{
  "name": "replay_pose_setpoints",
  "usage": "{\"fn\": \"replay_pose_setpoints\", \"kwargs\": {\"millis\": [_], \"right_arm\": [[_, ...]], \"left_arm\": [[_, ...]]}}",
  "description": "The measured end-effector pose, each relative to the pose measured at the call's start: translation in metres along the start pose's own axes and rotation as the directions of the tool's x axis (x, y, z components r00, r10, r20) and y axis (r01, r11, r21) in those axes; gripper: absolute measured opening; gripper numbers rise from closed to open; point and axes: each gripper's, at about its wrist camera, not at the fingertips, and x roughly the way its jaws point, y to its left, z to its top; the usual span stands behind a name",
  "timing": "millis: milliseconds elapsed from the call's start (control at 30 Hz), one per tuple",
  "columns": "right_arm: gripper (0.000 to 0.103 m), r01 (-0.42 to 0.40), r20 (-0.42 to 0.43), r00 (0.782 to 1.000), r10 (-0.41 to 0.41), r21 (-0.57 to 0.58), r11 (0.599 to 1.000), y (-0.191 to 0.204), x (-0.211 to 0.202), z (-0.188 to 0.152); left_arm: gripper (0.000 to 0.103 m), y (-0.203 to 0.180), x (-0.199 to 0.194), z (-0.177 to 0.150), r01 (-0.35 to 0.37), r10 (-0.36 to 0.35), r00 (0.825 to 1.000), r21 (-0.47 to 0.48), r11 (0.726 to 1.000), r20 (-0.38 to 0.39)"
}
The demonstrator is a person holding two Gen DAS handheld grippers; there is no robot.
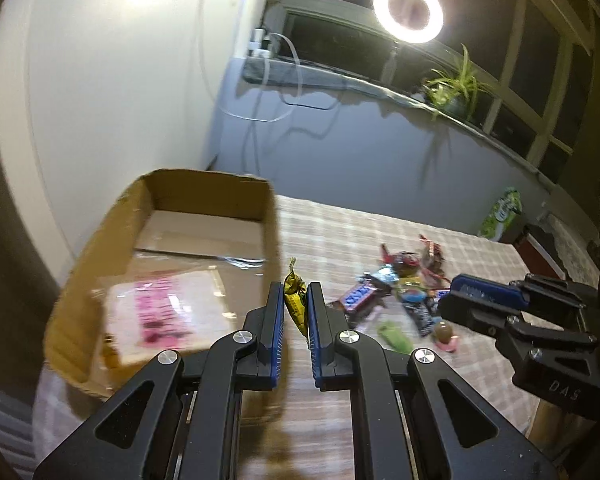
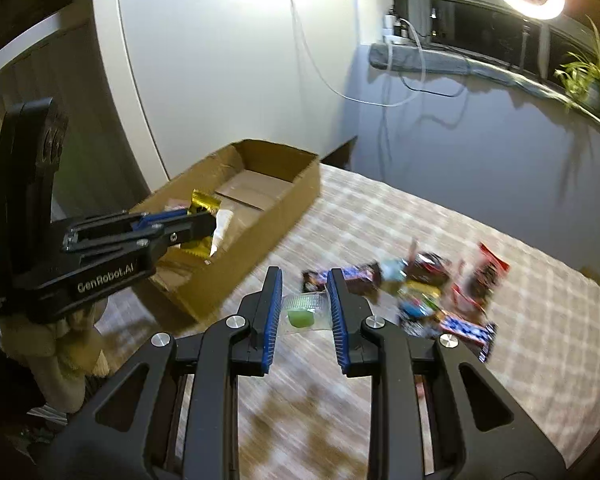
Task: Organize snacks
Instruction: 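Carry the yellow candy into the box with the left tool and release it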
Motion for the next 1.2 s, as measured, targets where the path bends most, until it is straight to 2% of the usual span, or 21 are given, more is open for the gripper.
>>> {"fn": "replay_pose_setpoints", "kwargs": {"millis": [333, 633, 833, 1067, 1167, 1200], "right_arm": [[0.024, -0.07, -0.008, 0.998, 0.069, -0.056, 0.996, 0.042, 0.04, 0.031], [0.024, -0.112, -0.039, 0.993, 0.109, -0.1, 0.989, 0.073, 0.078, 0.05], [0.024, -0.126, -0.062, 0.991, 0.12, -0.106, 0.986, 0.081, 0.1, 0.056], [0.025, -0.136, -0.074, 0.989, 0.128, -0.115, 0.984, 0.087, 0.112, 0.059], [0.03, -0.127, -0.068, 0.991, 0.119, -0.124, 0.984, 0.089, 0.111, 0.06], [0.038, -0.125, -0.066, 0.991, 0.118, -0.123, 0.984, 0.089, 0.11, 0.06]], "left_arm": [[0.01, 0.042, -0.013, -0.002, -0.061, 0.062, 0.998, -0.058, 0.996, 0.015], [0.01, 0.068, -0.014, -0.004, -0.087, 0.089, 0.996, -0.094, 0.992, 0.015], [0.01, 0.081, -0.011, -0.002, -0.09, 0.092, 0.996, -0.115, 0.989, 0.013], [0.01, 0.082, -0.011, 0.0, -0.098, 0.1, 0.995, -0.097, 0.99, 0.016], [0.012, 0.081, -0.011, 0.0, -0.101, 0.103, 0.995, -0.096, 0.99, 0.018], [0.017, 0.081, -0.012, -0.001, -0.105, 0.107, 0.994, -0.096, 0.99, 0.019]]}}
